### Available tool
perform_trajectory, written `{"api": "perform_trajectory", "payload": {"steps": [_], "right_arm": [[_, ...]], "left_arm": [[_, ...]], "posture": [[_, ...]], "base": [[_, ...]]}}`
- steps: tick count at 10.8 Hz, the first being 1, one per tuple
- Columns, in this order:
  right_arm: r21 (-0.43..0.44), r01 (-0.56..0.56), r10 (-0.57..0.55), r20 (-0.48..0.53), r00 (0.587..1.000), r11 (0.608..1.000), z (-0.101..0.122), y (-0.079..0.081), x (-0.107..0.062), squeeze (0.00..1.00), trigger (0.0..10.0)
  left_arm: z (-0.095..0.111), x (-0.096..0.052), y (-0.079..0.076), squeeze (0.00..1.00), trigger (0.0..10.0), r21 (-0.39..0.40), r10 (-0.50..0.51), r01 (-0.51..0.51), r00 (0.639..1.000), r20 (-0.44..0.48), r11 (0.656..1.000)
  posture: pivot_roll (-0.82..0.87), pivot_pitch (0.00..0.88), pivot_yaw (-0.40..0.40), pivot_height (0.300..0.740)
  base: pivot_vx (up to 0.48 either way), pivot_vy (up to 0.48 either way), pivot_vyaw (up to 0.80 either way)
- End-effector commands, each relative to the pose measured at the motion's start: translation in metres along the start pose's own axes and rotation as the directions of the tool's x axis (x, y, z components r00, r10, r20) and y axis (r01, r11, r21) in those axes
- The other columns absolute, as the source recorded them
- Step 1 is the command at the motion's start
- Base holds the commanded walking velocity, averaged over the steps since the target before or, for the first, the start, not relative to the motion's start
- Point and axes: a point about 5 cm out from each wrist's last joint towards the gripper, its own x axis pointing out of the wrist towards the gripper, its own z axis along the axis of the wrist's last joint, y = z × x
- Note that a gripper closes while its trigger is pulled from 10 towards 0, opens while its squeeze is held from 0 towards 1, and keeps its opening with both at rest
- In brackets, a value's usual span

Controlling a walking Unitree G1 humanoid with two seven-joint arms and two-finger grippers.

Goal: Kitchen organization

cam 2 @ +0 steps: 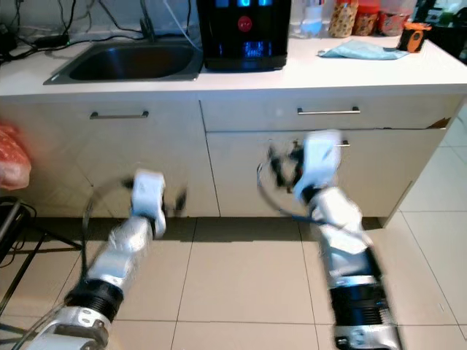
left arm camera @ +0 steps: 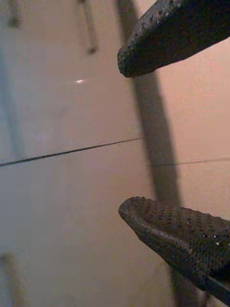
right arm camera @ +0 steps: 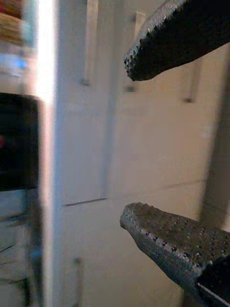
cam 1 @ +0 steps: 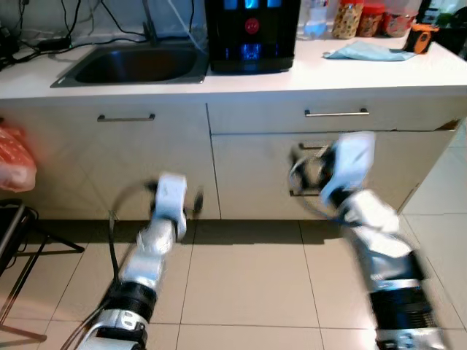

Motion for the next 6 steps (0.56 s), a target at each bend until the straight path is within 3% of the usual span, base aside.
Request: {"api": "perform_trajectory", "payload": {"steps": [1,3,4,5,6], "right_arm": [[0.011,0.004,-0.004,-0.014,1.000,1.000,-0.007,0.000,0.002,0.00,10.0],[0.113,0.069,-0.054,-0.130,0.990,0.991,-0.041,0.000,0.006,0.00,10.0],[0.204,0.172,-0.117,-0.257,0.959,0.964,-0.077,-0.004,0.003,0.00,10.0],[0.246,0.228,-0.144,-0.317,0.938,0.942,-0.095,-0.006,-0.002,0.00,10.0],[0.257,0.266,-0.159,-0.372,0.914,0.929,-0.113,-0.007,-0.008,0.00,10.0]], "left_arm": [[-0.003,0.001,0.001,0.00,10.0,0.010,-0.017,0.017,1.000,-0.016,1.000],[-0.033,-0.003,0.001,0.00,10.0,-0.049,-0.011,0.004,0.990,-0.144,0.999],[-0.053,-0.008,-0.003,0.00,10.0,-0.081,-0.024,0.005,0.973,-0.231,0.997],[-0.064,-0.012,-0.005,0.00,10.0,-0.089,-0.045,0.021,0.961,-0.274,0.996],[-0.074,-0.016,-0.006,0.00,10.0,-0.049,-0.054,0.042,0.951,-0.306,0.998]], "posture": [[-0.02,0.000,0.092,0.740],[-0.02,0.000,0.090,0.740],[-0.03,0.000,0.091,0.740],[-0.03,0.000,0.093,0.740],[-0.03,0.000,0.095,0.740]], "base": [[0.000,0.000,0.00],[0.000,0.000,0.00],[0.000,0.000,0.00],[0.000,0.000,0.00],[0.000,0.000,0.00]]}}
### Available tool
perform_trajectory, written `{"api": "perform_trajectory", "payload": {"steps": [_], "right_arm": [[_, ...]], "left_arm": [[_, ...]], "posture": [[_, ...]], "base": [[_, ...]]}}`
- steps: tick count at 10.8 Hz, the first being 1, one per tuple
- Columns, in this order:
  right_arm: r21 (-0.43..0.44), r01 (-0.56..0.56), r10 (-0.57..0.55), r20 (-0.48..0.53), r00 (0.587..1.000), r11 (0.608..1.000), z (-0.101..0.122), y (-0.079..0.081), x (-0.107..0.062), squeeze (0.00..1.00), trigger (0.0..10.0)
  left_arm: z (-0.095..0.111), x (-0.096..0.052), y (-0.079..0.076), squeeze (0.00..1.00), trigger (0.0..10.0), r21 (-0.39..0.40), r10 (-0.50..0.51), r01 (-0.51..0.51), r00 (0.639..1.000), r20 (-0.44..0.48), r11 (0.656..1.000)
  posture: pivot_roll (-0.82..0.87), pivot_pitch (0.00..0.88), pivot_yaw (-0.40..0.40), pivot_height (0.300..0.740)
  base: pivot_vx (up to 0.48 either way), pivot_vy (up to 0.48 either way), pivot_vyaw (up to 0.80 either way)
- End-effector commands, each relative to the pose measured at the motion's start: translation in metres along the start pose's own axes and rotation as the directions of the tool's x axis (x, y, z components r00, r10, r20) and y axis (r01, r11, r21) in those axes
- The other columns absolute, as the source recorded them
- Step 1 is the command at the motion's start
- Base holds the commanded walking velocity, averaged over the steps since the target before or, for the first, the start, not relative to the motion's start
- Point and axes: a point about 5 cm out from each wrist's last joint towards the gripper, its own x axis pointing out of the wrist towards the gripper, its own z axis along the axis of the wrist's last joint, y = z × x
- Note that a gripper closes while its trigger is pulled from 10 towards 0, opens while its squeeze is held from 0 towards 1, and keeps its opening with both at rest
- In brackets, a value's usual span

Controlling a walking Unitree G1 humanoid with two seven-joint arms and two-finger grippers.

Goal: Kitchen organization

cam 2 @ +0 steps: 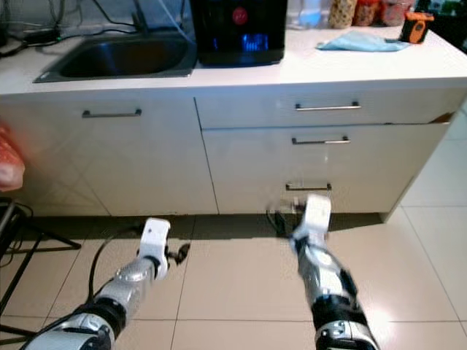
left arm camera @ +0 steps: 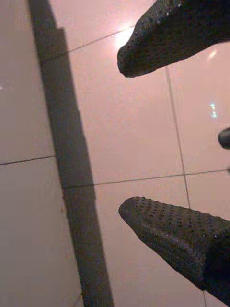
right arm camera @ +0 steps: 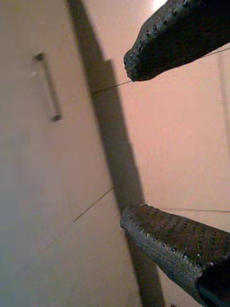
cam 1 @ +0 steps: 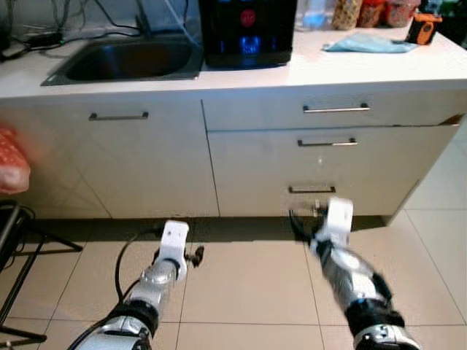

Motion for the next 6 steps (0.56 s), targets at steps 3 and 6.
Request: {"api": "perform_trajectory", "payload": {"steps": [3,6], "right_arm": [[0.030,0.058,-0.054,-0.127,0.990,0.998,-0.039,-0.006,-0.003,0.00,10.0],[-0.025,0.095,-0.099,-0.248,0.964,0.995,-0.079,-0.017,-0.017,0.00,10.0]], "left_arm": [[-0.021,-0.004,0.009,0.00,10.0,0.047,0.030,-0.027,0.997,-0.077,0.999],[-0.042,-0.009,0.005,0.00,10.0,0.017,0.011,-0.009,0.990,-0.142,1.000]], "posture": [[-0.04,0.000,0.094,0.740],[-0.04,0.000,0.084,0.740]], "base": [[0.000,0.000,0.00],[0.000,0.000,0.00]]}}
